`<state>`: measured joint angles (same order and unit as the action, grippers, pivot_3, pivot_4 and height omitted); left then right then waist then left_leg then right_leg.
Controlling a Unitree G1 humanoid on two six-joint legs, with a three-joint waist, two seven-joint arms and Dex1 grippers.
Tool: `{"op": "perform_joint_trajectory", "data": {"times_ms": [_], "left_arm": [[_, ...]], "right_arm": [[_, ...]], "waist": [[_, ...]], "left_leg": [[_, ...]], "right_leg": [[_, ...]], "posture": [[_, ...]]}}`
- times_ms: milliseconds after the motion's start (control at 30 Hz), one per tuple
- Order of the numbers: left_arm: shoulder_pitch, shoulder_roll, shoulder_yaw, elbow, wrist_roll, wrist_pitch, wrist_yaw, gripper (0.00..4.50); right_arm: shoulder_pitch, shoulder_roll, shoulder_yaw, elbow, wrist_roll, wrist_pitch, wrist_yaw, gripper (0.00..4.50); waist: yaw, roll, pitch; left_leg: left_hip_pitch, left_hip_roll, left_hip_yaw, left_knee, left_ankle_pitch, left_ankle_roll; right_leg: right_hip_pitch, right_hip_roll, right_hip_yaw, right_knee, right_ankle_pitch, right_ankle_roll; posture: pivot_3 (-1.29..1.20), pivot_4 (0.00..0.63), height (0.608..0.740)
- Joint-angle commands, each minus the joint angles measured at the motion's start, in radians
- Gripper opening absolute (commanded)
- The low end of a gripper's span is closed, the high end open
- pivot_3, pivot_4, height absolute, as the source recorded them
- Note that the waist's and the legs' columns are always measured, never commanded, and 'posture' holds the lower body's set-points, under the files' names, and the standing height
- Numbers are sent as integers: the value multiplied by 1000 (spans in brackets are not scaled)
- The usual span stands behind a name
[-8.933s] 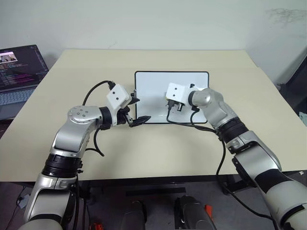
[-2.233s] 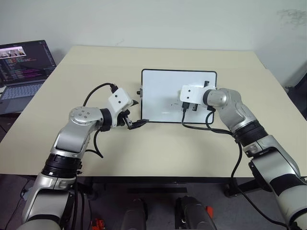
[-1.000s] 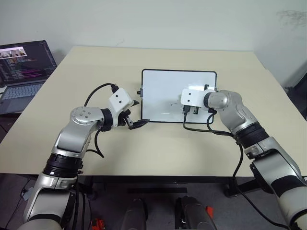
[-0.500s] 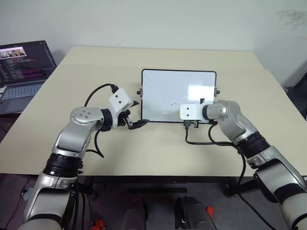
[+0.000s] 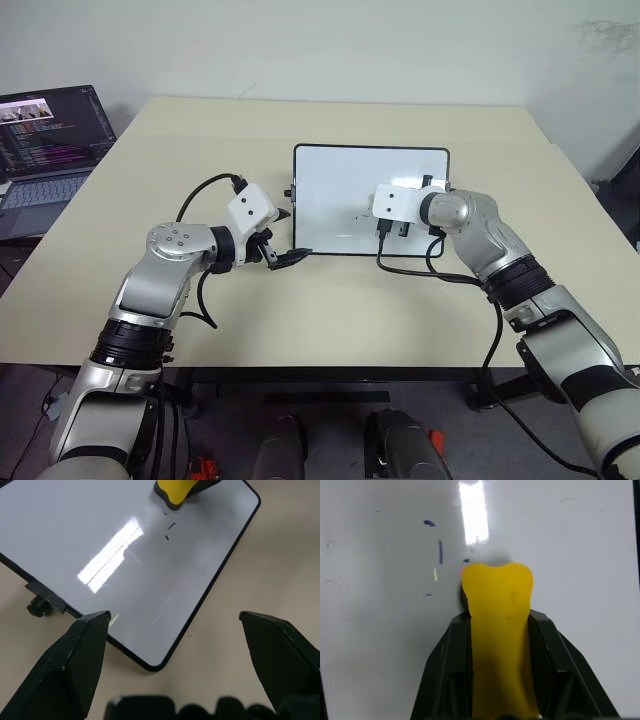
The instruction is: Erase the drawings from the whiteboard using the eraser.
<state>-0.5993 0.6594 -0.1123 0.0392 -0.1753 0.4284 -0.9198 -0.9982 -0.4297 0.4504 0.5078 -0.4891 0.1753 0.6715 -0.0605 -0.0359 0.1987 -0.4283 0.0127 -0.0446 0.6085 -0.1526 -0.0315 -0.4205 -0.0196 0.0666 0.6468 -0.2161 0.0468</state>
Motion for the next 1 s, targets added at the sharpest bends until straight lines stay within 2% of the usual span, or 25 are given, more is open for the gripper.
{"op": "perform_joint_trajectory", "data": {"times_ms": [33, 267, 467, 833, 1000], "left_arm": [[-25, -1, 12, -19, 1, -17, 0, 4500], [-20, -2, 13, -26, 1, -14, 4, 4500], [-8, 3, 19, -35, 0, -11, 8, 4500], [-11, 0, 17, -33, -3, -8, 13, 4500], [-14, -1, 15, -31, -4, -8, 12, 4500]], "right_arm": [[-8, 26, -7, -49, 22, 23, 54, 1104], [38, 46, 14, -112, 24, 46, 140, 1104], [99, 13, 48, -179, 5, 55, 225, 1103], [7, 27, -4, -59, -22, 56, 50, 1103], [-21, 3, -20, -48, -18, 47, 30, 1103]], "waist": [[-3, 0, 0], [0, 0, 0], [2, 0, 0], [2, 0, 0], [2, 0, 0]], "left_leg": [[0, 0, 0, 0, 0, 0], [-2, 0, 0, -3, 0, 0], [-2, 0, -1, -3, -1, -1], [-2, 0, -1, -1, 0, -1], [-2, 0, -1, -1, 0, -1]], "right_leg": [[0, 0, 0, 0, 0, 0], [-1, 0, -1, -1, 0, 0], [-2, 0, -1, -1, -1, 1], [-1, 0, -1, -1, 0, 0], [-1, 0, -1, -1, 0, 0]], "posture": [[0, 150, 740], [0, 150, 740], [0, 150, 740], [0, 150, 740], [0, 150, 740]]}}
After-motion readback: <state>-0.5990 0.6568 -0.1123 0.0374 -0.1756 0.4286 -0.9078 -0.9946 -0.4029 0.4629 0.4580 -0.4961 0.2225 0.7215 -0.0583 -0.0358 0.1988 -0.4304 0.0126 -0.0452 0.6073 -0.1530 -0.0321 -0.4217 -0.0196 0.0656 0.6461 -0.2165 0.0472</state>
